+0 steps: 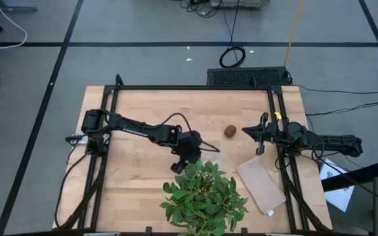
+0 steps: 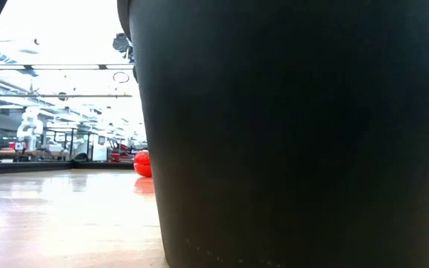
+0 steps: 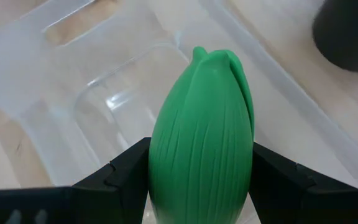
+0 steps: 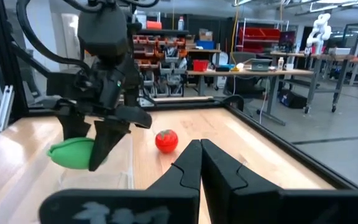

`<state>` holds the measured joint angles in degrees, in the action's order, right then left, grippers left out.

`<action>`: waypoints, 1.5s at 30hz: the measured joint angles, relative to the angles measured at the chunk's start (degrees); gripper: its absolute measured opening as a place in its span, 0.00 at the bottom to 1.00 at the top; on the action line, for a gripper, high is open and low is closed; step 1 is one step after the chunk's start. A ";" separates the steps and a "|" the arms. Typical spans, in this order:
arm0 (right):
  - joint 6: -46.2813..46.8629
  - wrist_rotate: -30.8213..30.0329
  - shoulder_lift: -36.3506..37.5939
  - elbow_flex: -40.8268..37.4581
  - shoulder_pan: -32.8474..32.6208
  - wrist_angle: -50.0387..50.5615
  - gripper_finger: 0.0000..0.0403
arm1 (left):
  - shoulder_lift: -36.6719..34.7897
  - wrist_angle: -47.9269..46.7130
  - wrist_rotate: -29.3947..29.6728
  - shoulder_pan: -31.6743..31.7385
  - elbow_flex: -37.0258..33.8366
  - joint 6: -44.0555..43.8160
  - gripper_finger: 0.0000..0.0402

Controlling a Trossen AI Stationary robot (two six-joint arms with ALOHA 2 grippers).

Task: Pick and placing Produce into tupperware
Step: Put the green corn into the transparent bin

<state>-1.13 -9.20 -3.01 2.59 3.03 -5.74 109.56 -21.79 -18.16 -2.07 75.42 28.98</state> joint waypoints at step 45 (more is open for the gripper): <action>-0.20 0.01 -0.26 0.00 0.00 -0.09 0.00 | 3.87 -2.18 7.30 -1.22 -0.11 28.61 0.56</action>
<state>-1.32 -9.19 -3.27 2.59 3.03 -5.82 113.43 -23.97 -10.86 -3.29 75.31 57.59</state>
